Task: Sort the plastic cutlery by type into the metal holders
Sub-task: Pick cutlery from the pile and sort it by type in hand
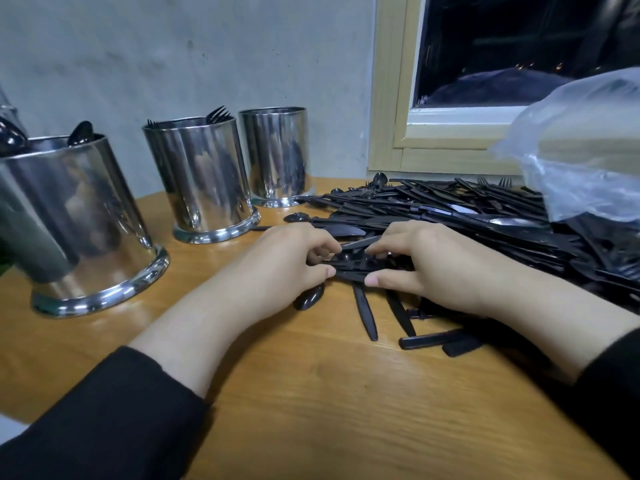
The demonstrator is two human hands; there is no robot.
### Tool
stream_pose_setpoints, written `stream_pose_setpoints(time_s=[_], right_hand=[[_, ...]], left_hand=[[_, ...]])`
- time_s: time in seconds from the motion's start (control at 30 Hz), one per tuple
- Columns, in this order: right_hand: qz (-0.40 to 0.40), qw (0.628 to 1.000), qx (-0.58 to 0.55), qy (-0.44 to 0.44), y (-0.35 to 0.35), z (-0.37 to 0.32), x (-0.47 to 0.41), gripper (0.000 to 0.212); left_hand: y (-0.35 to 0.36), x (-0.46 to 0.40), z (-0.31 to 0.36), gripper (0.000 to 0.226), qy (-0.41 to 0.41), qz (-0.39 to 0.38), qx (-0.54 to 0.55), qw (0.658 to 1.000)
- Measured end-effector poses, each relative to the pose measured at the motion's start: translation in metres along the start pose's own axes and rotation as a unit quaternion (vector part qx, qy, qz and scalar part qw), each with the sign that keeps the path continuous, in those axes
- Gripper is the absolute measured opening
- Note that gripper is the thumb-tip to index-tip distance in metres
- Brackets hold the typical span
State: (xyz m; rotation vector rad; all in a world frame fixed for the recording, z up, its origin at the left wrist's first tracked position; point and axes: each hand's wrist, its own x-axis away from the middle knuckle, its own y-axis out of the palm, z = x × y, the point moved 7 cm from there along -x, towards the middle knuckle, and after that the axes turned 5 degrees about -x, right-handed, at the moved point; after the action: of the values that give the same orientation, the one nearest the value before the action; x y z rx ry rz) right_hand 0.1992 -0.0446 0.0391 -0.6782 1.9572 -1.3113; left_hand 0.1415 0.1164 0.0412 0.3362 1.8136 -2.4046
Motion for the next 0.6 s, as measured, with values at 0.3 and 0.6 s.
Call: stream_pose_setpoints(time_s=[0.3, 0.6], right_hand=[[0.024, 0.998, 0.033, -0.038, 0.004, -0.012, -0.001, 0.022], [0.159, 0.984, -0.017, -0.082, -0.017, -0.024, 0.001, 0.018]], left_hand=[[0.002, -0.002, -0.010, 0.038, 0.003, -0.022, -0.063, 0.998], [0.001, -0.001, -0.006, 0.017, 0.030, -0.007, -0.011, 0.999]])
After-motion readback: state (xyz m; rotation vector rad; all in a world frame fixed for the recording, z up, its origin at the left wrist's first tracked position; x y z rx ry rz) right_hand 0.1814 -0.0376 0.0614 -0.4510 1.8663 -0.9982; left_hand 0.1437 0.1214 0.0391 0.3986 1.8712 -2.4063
